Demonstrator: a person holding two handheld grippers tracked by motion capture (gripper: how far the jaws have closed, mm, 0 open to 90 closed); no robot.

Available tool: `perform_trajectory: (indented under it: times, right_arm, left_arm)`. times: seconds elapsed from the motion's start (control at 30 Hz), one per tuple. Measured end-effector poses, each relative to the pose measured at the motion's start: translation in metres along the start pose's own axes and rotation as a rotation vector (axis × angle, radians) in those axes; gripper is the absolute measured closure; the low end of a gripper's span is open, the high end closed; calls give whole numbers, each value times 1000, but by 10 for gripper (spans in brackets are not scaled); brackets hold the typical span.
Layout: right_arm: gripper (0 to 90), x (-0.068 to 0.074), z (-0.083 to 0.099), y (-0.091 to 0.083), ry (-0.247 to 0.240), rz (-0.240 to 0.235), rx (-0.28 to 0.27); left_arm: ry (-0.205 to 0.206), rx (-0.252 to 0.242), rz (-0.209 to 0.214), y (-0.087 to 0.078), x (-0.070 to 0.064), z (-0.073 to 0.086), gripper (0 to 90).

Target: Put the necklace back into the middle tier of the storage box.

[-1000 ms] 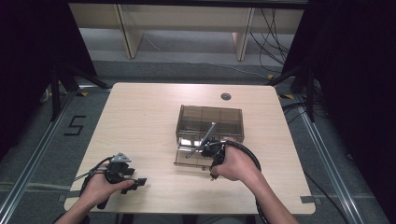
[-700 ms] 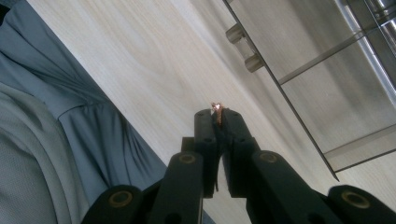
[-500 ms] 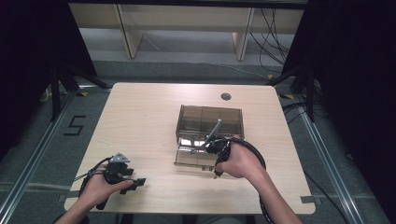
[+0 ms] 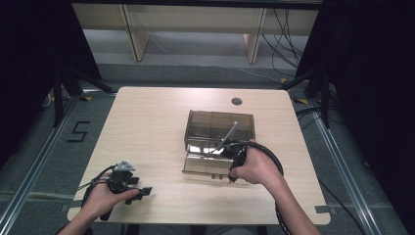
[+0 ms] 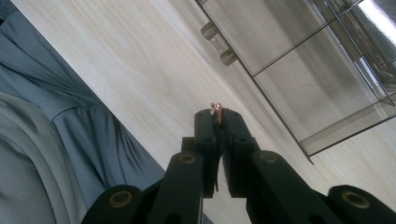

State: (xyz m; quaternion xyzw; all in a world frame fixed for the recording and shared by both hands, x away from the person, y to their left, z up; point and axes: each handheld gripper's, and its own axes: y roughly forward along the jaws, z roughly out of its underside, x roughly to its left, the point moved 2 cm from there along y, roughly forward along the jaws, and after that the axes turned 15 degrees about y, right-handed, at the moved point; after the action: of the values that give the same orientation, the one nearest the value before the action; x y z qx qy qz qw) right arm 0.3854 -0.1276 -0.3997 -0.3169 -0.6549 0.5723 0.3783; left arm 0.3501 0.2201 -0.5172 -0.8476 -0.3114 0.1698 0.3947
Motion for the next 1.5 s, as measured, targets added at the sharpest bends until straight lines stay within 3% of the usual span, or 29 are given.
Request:
perform_trajectory:
  times: [0.07, 0.1, 0.13, 0.17, 0.3, 0.37, 0.43, 0.5, 0.57, 0.67, 0.77, 0.9, 0.97, 1.2, 1.33, 1.37, 1.4, 1.5]
  right_arm:
    - [861, -2, 0, -1, -16, 6, -2]
    - [861, -2, 0, -4, 10, 8, -8]
    - [861, -5, 0, -4, -28, 11, -12]
    - [861, -2, 1, -7, 26, 0, -4]
    - [861, -6, 1, -9, 11, 5, -18]
    - [861, -7, 1, -12, 29, -9, -29]
    - [861, -9, 0, -14, 24, 6, -27]
    - [861, -9, 0, -15, 31, -18, -34]
    - [861, -10, -2, -16, 41, -9, -33]
    - [861, -15, -3, -15, 1, -7, -46]
    - [861, -12, -4, -18, 54, -24, -35]
    - [861, -16, -4, -19, 37, -37, -51]
    - [861, -17, -5, -21, 57, -31, -45]
    - [861, -22, -5, -23, 53, -31, -67]
    - [861, -22, -5, -28, 107, -17, -54]
    - [861, -25, -7, -28, 73, -18, -72]
    - [862, -26, -8, -29, 76, -20, -78]
    - [861, -29, -9, -31, 81, -20, -87]
  left_arm:
    - [-3, -2, -1, 0, 0, 0, 296]
    - [-6, -2, -5, 0, 0, 1, 296]
    - [-15, -1, -2, 0, 0, 1, 296]
    - [-6, 4, -3, -1, 0, 1, 296]
    - [-13, -8, -8, -1, 0, 2, 296]
    - [-7, -2, -11, -3, 1, 3, 296]
    - [-20, -14, -20, -3, 0, 3, 298]
    - [-23, -13, -34, -5, 0, 3, 299]
    - [-23, -16, -25, -6, 1, 4, 300]
    - [-27, -21, -25, -5, 0, 4, 300]
    - [-31, -19, -26, -5, 0, 5, 300]
    - [-33, -19, -27, -6, 0, 6, 302]
    - [-32, -18, -28, -6, 1, 6, 303]
    - [-32, -22, -35, -7, 0, 6, 304]
    - [-40, -35, -41, -9, 1, 7, 305]
    - [-34, -29, -40, -9, 2, 7, 306]
    - [-44, -35, -58, -9, 2, 7, 308]
    - [-40, -33, -46, -10, 2, 7, 308]
